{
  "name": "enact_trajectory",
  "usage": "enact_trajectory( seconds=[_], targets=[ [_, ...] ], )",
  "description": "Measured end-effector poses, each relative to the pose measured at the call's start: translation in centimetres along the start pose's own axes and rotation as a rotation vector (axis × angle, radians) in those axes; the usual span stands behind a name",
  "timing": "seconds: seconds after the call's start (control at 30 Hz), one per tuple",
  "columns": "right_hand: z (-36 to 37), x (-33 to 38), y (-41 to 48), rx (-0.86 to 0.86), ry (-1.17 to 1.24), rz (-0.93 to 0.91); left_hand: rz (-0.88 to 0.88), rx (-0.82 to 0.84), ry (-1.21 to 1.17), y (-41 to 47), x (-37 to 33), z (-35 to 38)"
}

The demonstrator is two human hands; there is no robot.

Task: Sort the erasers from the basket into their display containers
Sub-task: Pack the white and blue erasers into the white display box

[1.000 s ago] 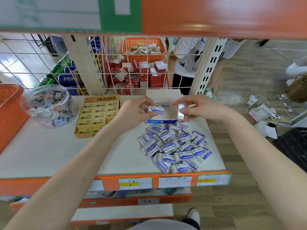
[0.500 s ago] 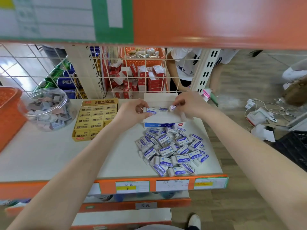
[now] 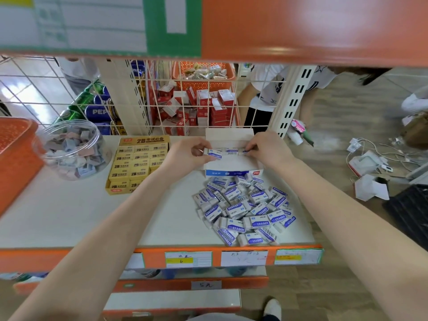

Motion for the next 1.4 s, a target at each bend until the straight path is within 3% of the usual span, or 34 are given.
enact_trajectory(
  seconds=[0.3,0.67,0.83,0.9,1.0,1.2,1.4],
  targets=[
    [0.4,0.0,-0.1,0.019,0.025,0.084,0.02,0.048,0.242,1.8,-0.3,0.5],
    [0.5,1.1,-0.3,-0.001,-0.035,0.054,0.108,0.045,0.696,2.8,-2.2,0.8],
    [0.8,3.6,-1.9,0.06,0.135,-0.057,0.148,0.133,0.61,2.7,-1.5,1.1],
    [0.7,3.9,-2.2,0.087,0.089,-0.068,0.136,0.151,0.575,2.7,-1.1,1.1],
    [0.8,4.2,-1.4,0.109,-0.017,-0.011,0.126,0.121,0.494,2.9,-0.8,1.1],
    [2.3,4.8,0.2,0.121,0.082,0.031,0.017,0.042,0.248,1.9,0.3,0.4],
    [2.4,5.1,0.5,0.12,0.118,0.033,0.019,0.175,0.171,0.6,1.2,-0.5]
  ],
)
Point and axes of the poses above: each hand's wrist, its own y-axis towards the middle knuckle, its own z-axis out of the palm, x = y × z, the point moved 3 cm from there along y, towards the middle knuckle, and after that the axes turned 9 degrees about y, right-handed, at the moved point
